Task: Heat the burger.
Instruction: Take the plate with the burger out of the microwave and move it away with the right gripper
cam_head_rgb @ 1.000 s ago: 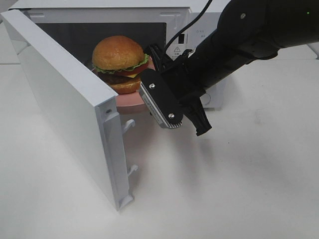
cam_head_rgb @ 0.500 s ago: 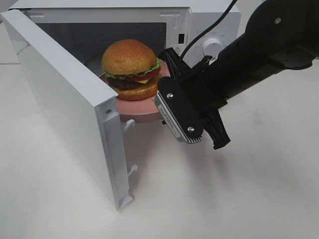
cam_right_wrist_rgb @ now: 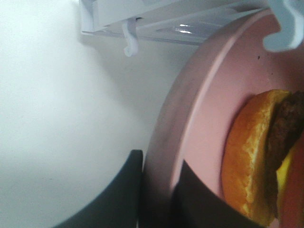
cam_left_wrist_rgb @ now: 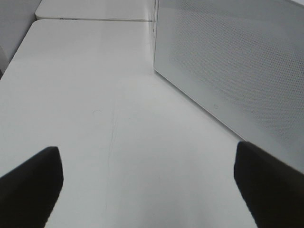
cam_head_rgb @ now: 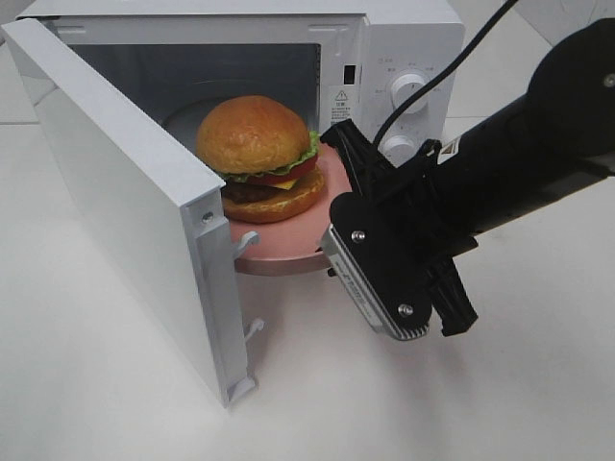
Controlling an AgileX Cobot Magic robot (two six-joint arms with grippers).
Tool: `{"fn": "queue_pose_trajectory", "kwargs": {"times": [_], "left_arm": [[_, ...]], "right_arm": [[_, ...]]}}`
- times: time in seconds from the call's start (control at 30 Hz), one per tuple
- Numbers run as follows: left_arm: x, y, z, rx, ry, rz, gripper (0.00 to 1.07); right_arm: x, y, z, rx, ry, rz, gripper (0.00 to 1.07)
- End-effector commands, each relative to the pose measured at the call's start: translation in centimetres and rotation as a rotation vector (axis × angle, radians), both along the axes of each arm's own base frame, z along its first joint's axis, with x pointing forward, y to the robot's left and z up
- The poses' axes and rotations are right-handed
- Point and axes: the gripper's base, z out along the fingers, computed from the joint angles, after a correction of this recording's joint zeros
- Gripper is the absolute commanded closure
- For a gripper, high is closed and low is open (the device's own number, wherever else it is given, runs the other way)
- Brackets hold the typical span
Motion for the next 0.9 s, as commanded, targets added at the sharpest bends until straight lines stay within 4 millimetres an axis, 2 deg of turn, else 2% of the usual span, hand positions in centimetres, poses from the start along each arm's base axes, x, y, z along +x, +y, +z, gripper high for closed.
{"fn": "queue_pose_trajectory", "kwargs": {"times": [0.03, 0.4, 0.9], "left_arm": [[-0.2, 0.0, -0.1, 0.002, -0.020, 0.001, 0.17], [-0.2, 0.0, -0.1, 0.002, -0.020, 0.001, 0.17], [-0.2, 0.0, -0.1, 0.002, -0.020, 0.001, 0.17]], "right_arm": [[-0.5, -0.6, 1.1, 0.054, -0.076, -0.051, 1.07], [-1.9, -2.0, 1.0, 0.076, -0.083, -0.105, 1.07], [-5.0, -5.2, 1.0, 0.068, -0.113, -0.198, 1.07]]}}
